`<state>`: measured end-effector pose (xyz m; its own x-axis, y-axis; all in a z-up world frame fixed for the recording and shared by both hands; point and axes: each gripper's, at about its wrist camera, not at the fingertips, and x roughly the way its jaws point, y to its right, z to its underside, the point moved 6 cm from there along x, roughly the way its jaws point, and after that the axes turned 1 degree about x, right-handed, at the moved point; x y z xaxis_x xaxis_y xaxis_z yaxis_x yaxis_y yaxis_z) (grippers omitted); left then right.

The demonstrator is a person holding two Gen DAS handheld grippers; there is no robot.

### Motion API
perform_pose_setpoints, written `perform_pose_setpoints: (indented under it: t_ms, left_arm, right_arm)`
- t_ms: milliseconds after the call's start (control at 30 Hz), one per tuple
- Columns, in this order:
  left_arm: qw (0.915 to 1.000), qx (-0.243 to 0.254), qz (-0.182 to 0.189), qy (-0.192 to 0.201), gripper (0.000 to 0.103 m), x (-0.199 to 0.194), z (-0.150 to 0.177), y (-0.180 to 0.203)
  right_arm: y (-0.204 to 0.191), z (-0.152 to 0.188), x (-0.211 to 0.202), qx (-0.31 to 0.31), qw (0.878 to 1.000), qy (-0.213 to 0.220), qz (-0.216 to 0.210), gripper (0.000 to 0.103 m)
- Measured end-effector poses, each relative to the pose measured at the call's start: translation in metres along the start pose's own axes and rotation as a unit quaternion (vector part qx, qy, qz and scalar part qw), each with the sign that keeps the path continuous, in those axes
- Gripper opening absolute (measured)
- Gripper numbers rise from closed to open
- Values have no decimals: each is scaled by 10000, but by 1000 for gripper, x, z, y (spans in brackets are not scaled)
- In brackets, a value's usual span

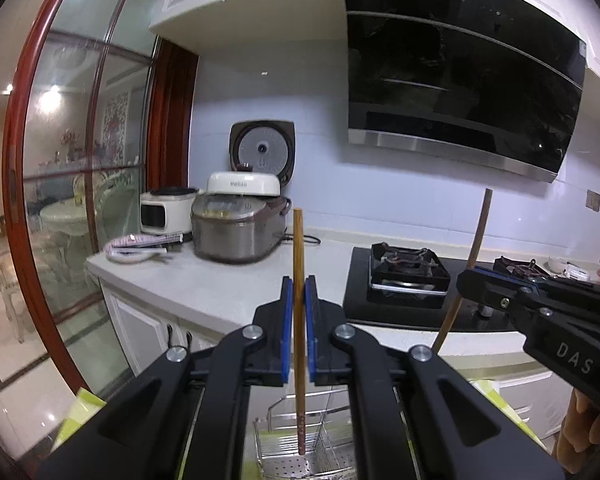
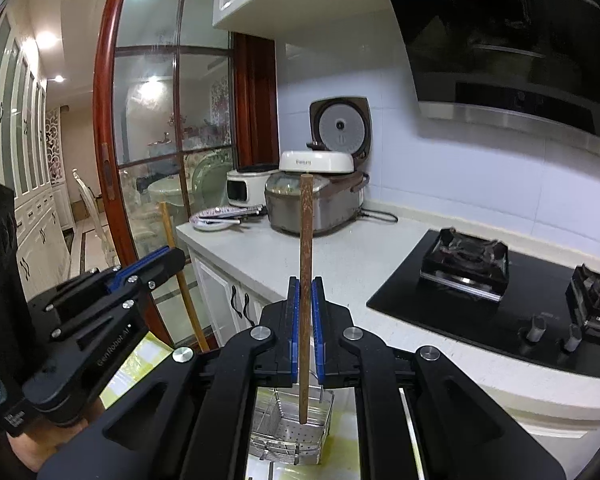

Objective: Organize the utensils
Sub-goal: 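Lift the chopstick in the right tool toward the rack while the left tool carries its own, then open both tools to drop the chopsticks into the wire rack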

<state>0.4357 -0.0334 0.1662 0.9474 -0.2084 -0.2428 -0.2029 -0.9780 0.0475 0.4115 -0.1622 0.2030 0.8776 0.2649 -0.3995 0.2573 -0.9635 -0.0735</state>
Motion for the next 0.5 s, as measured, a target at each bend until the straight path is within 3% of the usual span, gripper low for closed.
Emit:
perform_pose_setpoints:
  t_ms: [300,500]
  left_arm:
    - [9994,-170,-21,-291,6,31,55,-9]
    - [9993,-125,-32,-341,6,33,66,-9]
  right_arm:
    - [3,48,40,66,9994,-332,16,9]
    - [5,62,47,99,9992,-398,39,9]
